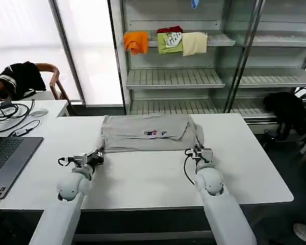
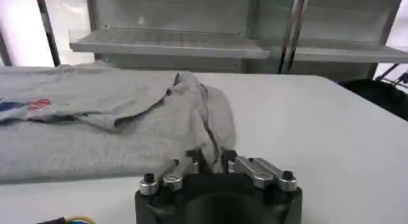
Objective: Fold and organize the clothes.
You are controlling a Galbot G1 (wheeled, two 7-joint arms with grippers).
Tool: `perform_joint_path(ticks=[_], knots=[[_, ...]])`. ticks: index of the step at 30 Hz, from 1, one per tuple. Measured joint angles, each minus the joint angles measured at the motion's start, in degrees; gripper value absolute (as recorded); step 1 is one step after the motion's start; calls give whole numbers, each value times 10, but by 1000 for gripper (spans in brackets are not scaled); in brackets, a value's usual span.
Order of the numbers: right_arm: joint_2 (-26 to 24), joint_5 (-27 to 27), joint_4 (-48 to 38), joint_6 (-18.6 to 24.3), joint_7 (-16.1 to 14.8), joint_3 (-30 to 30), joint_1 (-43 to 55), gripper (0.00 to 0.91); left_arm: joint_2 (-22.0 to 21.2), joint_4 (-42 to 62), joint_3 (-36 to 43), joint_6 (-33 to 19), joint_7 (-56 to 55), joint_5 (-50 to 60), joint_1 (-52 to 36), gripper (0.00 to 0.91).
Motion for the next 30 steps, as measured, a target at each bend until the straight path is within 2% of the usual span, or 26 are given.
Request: perform_joint_path(ticks=[18, 30], knots=[[-14, -2, 113, -1, 31, 6, -38, 0, 9, -78, -24, 3, -5, -23, 37, 10], [-34, 3, 220, 0, 55, 12, -137, 0, 29, -161, -48, 3, -7, -30, 107, 10]])
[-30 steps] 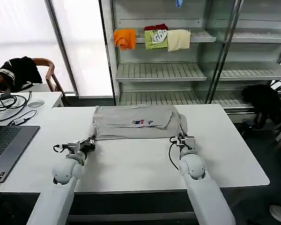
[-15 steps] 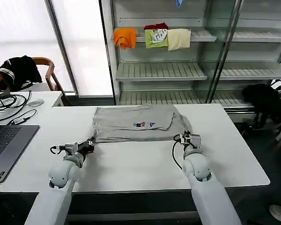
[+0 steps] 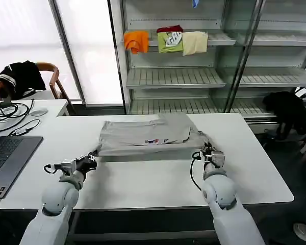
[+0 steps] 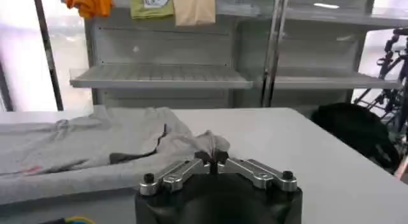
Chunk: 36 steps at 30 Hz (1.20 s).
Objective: Fold and organize the clothes.
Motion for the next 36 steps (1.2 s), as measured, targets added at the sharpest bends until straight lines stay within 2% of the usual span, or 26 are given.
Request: perform_joint_path(ticks=[12, 27, 28, 29, 30, 31, 32, 33, 36], knots=[[-11, 6, 91, 12, 21, 16, -125, 0, 17, -101, -29, -10, 0, 1, 124, 10], [-14, -4, 152, 53, 40, 16, -250, 0, -17, -193, -56, -33, 3, 25, 259, 10], [-14, -4, 154, 56, 41, 17, -256, 50, -19, -195, -58, -34, 3, 27, 262, 10], [-14, -6, 155, 59, 43, 17, -261, 433, -22, -197, -60, -35, 3, 28, 266, 10], [-15, -7, 156, 61, 43, 17, -266, 776, -23, -198, -61, -36, 4, 29, 269, 30], [-15, -9, 157, 64, 43, 17, -271, 907, -23, -199, -63, -37, 4, 30, 274, 282], [-16, -10, 158, 67, 44, 16, -276, 907, -25, -200, -65, -39, 5, 30, 278, 695], [-15, -11, 158, 69, 45, 16, -280, 907, -26, -201, -66, -39, 6, 31, 281, 907], [-15, -13, 164, 73, 47, 16, -293, 907, -29, -203, -68, -39, 7, 31, 287, 907]])
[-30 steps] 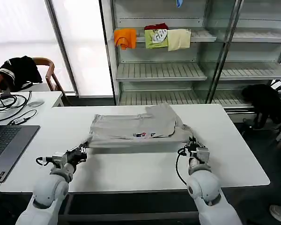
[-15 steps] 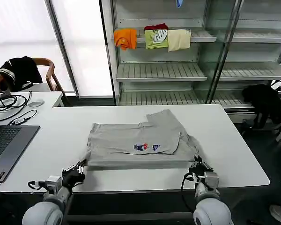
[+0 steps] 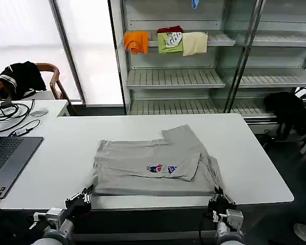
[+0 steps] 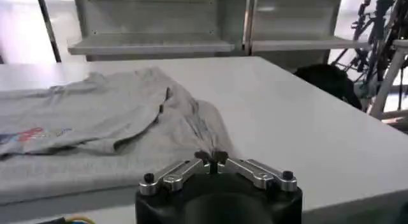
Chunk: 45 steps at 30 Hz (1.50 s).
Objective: Fold and organize the clothes.
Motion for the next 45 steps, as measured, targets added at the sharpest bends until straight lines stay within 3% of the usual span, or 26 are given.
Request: perform_joint_path(ticks=[14, 22, 34, 45], knots=[[2, 3, 53, 10, 7, 7, -25, 907, -21, -49, -6, 19, -7, -16, 12, 907], [1, 22, 52, 10, -12, 50, 25, 907, -14, -83, -24, 30, -12, -53, -8, 907], [-57, 101, -55, -40, -48, 88, 225, 907, 47, -51, -23, 46, -6, -114, -134, 907], [-99, 158, -217, -60, -85, 9, 465, 907, 90, 65, 43, 49, 1, -150, -308, 907]])
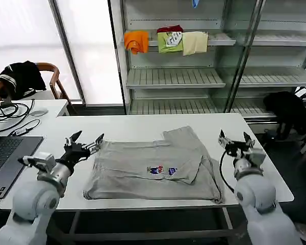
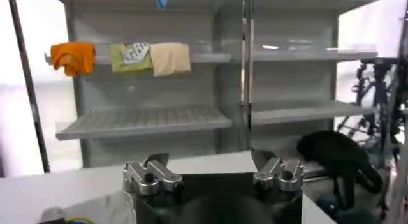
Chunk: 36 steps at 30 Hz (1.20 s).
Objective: Fold and organize the clothes.
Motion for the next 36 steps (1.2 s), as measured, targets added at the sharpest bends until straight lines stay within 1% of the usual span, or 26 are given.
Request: perform_joint_path(ticks=[3, 7, 12, 17, 21, 26, 33, 36], knots=[[2, 10, -57, -2, -24, -32, 64, 907, 0, 41, 24, 1, 4, -4, -43, 907], [14, 10, -136, -3, -57, -72, 136, 907, -3, 99, 59, 1, 17, -2, -95, 907], [45, -11, -243, 2, -99, -99, 207, 907, -10, 177, 98, 1, 33, 9, -155, 907], [78, -40, -340, 7, -136, -111, 245, 907, -24, 248, 120, 1, 46, 24, -193, 907], [101, -64, -397, 10, -157, -114, 258, 907, -31, 293, 130, 1, 48, 39, -210, 907], [118, -87, -449, 13, -179, -116, 268, 907, -33, 322, 134, 1, 52, 51, -217, 907], [135, -112, -489, 10, -201, -116, 271, 907, -36, 342, 137, 2, 55, 62, -212, 907], [139, -121, -500, 6, -205, -116, 270, 907, -40, 343, 139, 2, 55, 66, -207, 907]])
